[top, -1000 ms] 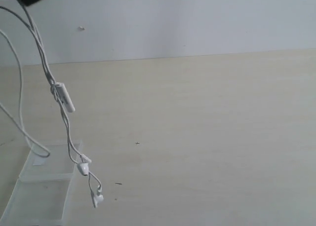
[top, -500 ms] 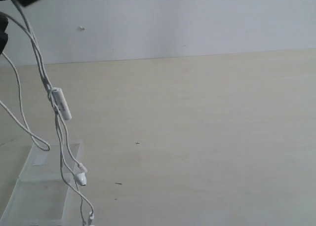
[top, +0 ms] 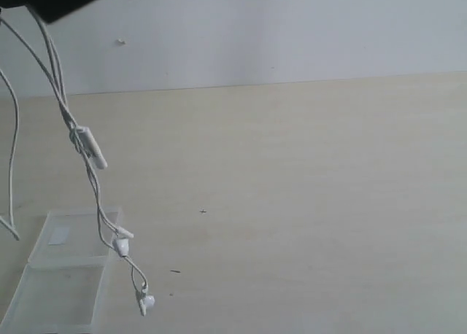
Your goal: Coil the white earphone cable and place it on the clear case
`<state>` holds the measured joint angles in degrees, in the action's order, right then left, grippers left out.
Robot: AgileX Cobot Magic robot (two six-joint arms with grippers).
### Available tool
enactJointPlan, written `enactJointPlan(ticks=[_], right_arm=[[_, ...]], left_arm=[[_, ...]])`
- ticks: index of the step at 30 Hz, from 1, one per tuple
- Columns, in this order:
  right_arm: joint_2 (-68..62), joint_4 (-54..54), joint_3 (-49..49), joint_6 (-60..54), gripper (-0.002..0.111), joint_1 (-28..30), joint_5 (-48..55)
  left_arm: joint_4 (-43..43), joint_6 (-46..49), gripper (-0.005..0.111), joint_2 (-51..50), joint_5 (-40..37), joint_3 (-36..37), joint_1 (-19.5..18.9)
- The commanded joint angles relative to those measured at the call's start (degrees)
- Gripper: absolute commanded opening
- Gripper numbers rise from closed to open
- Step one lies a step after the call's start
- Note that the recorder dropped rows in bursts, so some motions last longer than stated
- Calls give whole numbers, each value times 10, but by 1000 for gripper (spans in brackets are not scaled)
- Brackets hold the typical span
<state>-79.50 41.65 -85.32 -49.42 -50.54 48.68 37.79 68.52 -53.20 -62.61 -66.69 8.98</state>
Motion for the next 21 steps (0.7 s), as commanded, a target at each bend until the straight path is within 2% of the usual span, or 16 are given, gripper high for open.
enactJointPlan(ticks=[1,3,4,12,15,21], right_arm=[[1,-7,-4,12,25,-1,-7],[1,-14,-4,21,43,-1,-7],[1,-19,-4,26,47,-1,-7],[-20,-32,-1,61,47,-1,11],[-39,5,-1,61,47,-1,12],[-58,-4,-1,77,47,-1,6]], left_arm=[[5,0,0,3,9,1,5],[5,0,0,4,11,1,5],[5,0,0,4,17,1,5],[5,-2,0,8,30,-3,5],[3,-5,0,8,30,-16,5],[-26,-28,0,8,26,-41,5]])
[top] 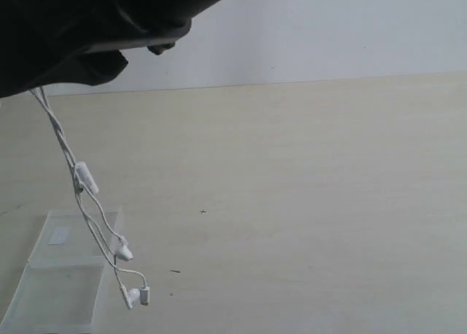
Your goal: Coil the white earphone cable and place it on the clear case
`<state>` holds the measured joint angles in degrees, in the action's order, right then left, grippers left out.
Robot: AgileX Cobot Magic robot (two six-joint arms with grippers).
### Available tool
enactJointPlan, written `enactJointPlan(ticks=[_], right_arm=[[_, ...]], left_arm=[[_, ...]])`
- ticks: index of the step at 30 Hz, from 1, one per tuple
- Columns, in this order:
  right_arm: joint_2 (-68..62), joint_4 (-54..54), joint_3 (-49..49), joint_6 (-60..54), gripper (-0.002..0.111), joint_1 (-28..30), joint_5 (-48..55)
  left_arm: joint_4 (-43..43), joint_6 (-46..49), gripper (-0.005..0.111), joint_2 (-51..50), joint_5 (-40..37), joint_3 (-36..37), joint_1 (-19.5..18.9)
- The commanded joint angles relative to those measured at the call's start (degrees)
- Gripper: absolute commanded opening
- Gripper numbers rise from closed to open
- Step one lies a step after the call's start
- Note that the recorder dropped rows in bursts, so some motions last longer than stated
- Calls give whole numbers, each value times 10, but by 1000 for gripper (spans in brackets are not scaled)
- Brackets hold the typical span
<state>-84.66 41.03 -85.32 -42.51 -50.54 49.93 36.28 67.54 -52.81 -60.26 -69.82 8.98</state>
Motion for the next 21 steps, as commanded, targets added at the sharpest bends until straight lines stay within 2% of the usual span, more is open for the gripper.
enactJointPlan(ticks=[1,7,11,21], right_arm=[[-8,0,-1,10,47,-1,-8],[-16,13,58,15,47,-1,-71],[-18,124,106,-74,47,-1,-99],[-41,187,111,-118,46,-1,-113]], left_arm=[[-15,-18,0,4,0,-10,5],[-17,-20,0,4,-1,-10,5],[-17,-20,0,4,0,-10,5],[-17,-20,0,4,0,-10,5]])
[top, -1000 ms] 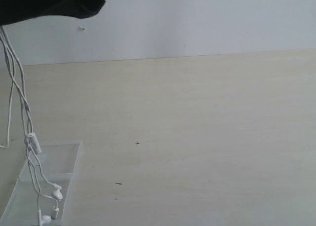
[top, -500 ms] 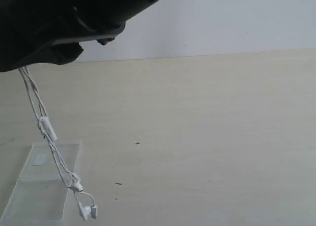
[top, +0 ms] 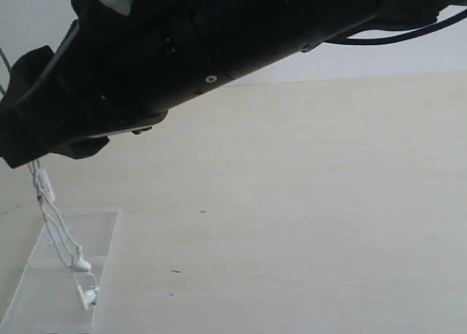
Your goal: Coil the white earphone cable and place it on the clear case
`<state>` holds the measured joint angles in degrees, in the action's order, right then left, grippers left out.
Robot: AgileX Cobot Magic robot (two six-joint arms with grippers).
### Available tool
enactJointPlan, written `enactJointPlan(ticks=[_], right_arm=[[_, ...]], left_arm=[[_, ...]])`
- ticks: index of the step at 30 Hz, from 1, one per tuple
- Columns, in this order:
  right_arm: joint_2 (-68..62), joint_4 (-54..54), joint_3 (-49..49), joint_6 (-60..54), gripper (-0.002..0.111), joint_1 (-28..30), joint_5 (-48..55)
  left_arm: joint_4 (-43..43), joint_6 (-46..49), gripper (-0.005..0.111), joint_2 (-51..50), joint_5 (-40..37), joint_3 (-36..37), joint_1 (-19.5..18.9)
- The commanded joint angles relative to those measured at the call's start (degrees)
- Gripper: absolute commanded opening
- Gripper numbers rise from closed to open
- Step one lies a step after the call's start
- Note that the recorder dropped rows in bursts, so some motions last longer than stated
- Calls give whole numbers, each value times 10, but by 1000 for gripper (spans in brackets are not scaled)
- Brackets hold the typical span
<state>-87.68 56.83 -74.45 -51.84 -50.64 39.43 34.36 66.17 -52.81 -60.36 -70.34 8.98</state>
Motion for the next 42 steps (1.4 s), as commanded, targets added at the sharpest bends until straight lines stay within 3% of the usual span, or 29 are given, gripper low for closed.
enactJointPlan(ticks=[1,18,28,42], right_arm=[[-12,37,2,-31,46,0,-7],[-21,32,16,-59,40,0,-25],[-23,229,62,-248,40,0,-42],[-23,256,91,-299,40,0,-53]], left_arm=[[2,-6,0,4,1,-4,5],[-39,-21,0,4,-4,-4,5],[-38,-21,0,4,3,-4,5],[-39,-21,0,4,3,-4,5]])
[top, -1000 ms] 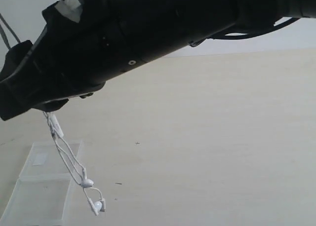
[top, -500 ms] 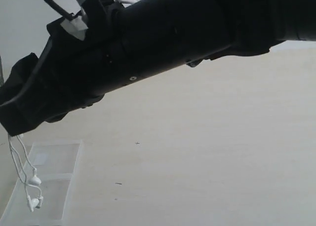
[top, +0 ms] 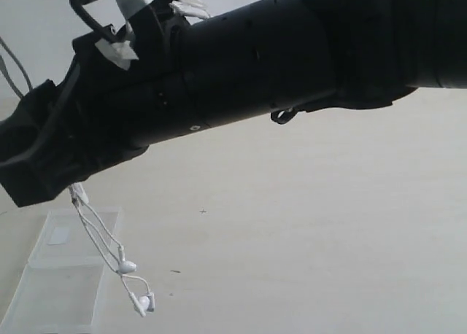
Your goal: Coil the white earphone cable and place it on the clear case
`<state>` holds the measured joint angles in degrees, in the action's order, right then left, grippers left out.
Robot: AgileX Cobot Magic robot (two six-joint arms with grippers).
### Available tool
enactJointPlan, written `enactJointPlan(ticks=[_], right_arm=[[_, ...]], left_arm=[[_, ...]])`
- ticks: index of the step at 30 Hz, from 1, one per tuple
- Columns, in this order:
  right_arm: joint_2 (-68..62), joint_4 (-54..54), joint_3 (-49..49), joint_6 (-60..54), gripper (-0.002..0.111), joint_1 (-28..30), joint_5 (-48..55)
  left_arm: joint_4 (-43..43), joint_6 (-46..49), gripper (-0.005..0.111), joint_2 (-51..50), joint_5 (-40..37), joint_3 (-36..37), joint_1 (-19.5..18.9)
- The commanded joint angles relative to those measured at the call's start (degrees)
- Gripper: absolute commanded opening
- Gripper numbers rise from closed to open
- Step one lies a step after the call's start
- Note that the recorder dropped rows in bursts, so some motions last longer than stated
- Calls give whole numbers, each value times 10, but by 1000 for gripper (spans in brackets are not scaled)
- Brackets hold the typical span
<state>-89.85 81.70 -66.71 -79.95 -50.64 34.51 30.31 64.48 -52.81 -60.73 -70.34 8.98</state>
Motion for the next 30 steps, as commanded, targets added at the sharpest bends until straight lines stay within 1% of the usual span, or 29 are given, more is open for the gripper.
enactJointPlan(ticks=[1,13,22,24,25,27,29,30], right_arm=[[-2,7,18,-19,40,0,-4],[-2,23,23,-25,39,0,-13],[-2,46,23,-44,36,0,-16],[-2,46,23,-44,31,0,-19],[-2,43,23,-44,22,0,-18],[-2,28,23,-44,12,0,-17],[-2,19,23,-44,7,0,-8],[-2,19,23,-44,8,0,0]], left_arm=[[1,-4,0,4,7,-4,5],[-2,-4,0,4,7,-4,5],[-2,-4,0,4,6,-4,5],[-2,-4,0,5,6,-4,5],[-2,-4,0,5,6,-4,5],[-3,-4,0,8,5,-4,5],[-7,-4,0,9,5,-4,5],[-13,-7,0,11,5,-4,5]])
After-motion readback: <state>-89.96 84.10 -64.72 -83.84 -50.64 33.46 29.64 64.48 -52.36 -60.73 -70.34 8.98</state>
